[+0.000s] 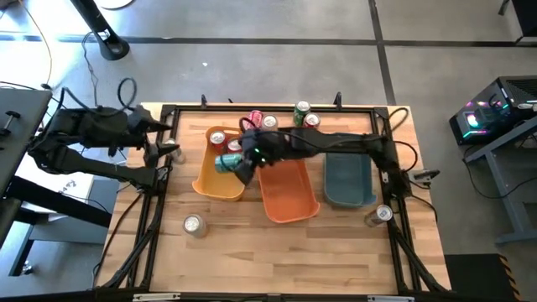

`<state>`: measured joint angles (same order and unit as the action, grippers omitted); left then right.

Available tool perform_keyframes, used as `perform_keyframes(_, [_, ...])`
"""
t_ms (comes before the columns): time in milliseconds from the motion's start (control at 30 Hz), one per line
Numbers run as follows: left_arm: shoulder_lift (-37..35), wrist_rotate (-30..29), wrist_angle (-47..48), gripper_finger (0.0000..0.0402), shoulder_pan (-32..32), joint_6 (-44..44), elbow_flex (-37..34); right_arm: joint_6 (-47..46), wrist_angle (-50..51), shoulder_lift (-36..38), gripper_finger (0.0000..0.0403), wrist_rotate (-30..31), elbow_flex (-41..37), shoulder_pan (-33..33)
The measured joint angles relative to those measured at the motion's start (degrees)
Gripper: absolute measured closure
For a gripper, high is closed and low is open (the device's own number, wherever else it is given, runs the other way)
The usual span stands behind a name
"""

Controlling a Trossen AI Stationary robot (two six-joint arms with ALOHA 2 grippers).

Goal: Sort soda cans
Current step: Put the bottom green soda can into the yellow bin

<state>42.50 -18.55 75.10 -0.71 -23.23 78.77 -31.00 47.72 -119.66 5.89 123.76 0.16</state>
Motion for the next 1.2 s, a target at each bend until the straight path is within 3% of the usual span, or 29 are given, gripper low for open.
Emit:
perform_keyframes(167, [-0.3, 0.0, 5.5, 0.0051, 0.0, -3.8, -1.7, 0.0, -0.1, -4.5, 0.0139, -2.8, 0.0, -3.9])
perform_keyframes(333, [-0.3, -0.1, 3.9, 0.0051, 0.0, -7.7, -5.7, 2.3, 0.4, -7.8, 0.0139, -7.8, 0.0, -5.9])
perform_keyframes(467, [-0.1, -0.1, -0.4, 0.0051, 0.0, -12.7, -11.4, 7.4, 2.4, -8.0, 0.0139, -8.3, 0.0, -6.2])
perform_keyframes(867, [5.8, 0.6, -25.1, 0.0051, 0.0, -30.5, -30.9, 24.6, 12.6, -7.9, 0.0135, -7.0, 0.0, -7.7])
perform_keyframes(1033, [13.3, 4.6, -36.6, 0.0051, 0.0, -30.2, -34.3, 27.0, 12.3, -7.9, 0.0136, -7.0, 0.0, -7.7])
perform_keyframes(1200, [22.0, 4.0, -43.3, 0.0051, -0.3, -25.6, -34.5, 26.8, 11.9, -7.9, 0.0135, -7.0, 0.0, -7.7])
